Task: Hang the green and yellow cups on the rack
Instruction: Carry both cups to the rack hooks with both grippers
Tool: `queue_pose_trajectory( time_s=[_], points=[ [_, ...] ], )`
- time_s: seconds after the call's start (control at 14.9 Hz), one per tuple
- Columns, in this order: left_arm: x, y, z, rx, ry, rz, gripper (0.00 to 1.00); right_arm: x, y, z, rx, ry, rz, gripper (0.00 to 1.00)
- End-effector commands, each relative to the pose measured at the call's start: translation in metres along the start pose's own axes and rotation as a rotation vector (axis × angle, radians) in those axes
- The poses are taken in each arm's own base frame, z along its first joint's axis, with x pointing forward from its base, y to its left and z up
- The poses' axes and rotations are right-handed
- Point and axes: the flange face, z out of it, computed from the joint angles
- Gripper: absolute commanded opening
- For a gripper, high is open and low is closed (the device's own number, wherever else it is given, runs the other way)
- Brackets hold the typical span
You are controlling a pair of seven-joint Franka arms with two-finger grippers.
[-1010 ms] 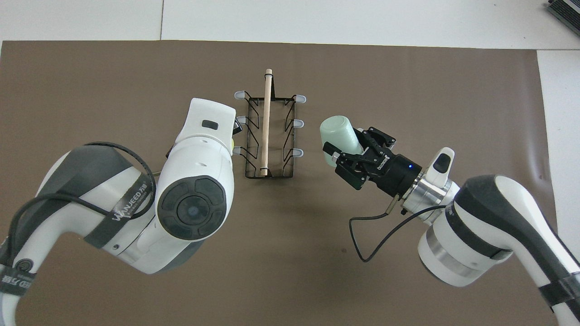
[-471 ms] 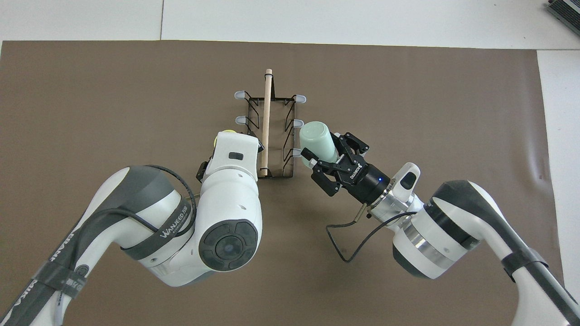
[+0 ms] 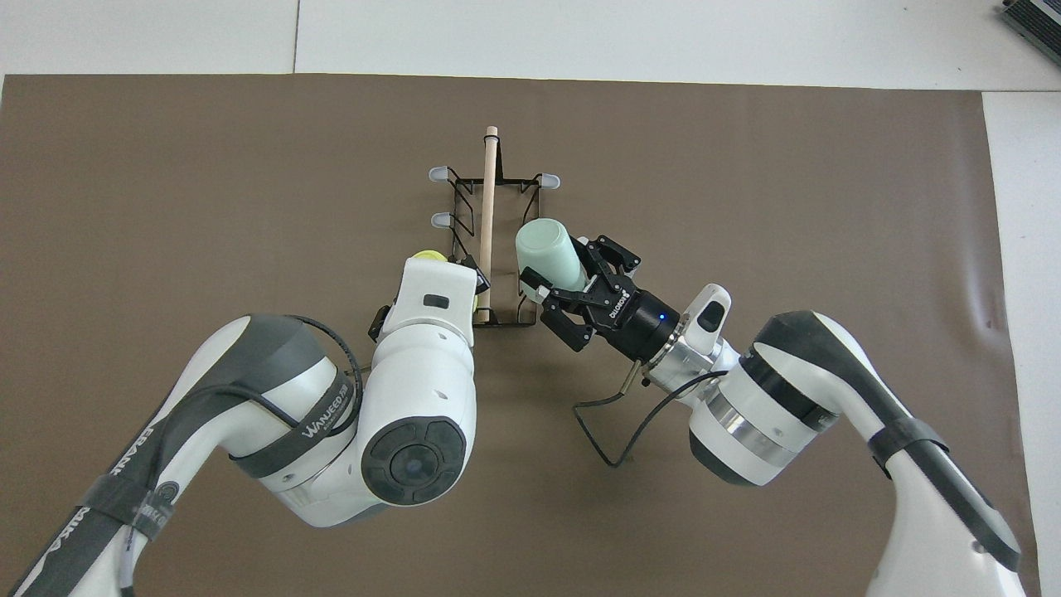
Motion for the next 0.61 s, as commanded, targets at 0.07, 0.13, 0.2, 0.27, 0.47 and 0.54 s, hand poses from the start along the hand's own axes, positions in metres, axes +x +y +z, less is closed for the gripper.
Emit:
queue_pose_trajectory(
  time_s=[0.07, 0.13, 0.2, 0.27, 0.47, 0.54],
  points=[
    [0.004, -0.007, -0.006, -0.024, 0.013, 0.042, 0.87, -0.019, 0.009, 0.010, 0.000, 0.020, -0.032, 0.00],
    [0.006, -0.007, -0.006, -0.024, 0.014, 0.046, 1.00, -0.028, 0.012, 0.011, 0.009, 0.025, -0.031, 0.00],
    [0.006, -0.007, -0.005, -0.023, 0.013, 0.044, 1.00, -0.032, 0.013, 0.009, 0.010, 0.021, -0.034, 0.00],
    [0.006, -0.009, -0.005, -0.023, 0.011, 0.045, 1.00, -0.034, 0.013, 0.008, 0.008, 0.014, -0.040, 0.00],
    [0.016, -0.010, -0.003, -0.017, 0.016, 0.024, 1.00, -0.042, 0.017, 0.005, -0.003, -0.015, -0.055, 0.00],
    [0.021, -0.008, -0.006, -0.023, 0.022, 0.022, 1.00, -0.048, 0.019, 0.004, -0.011, -0.029, -0.065, 0.00]
  ],
)
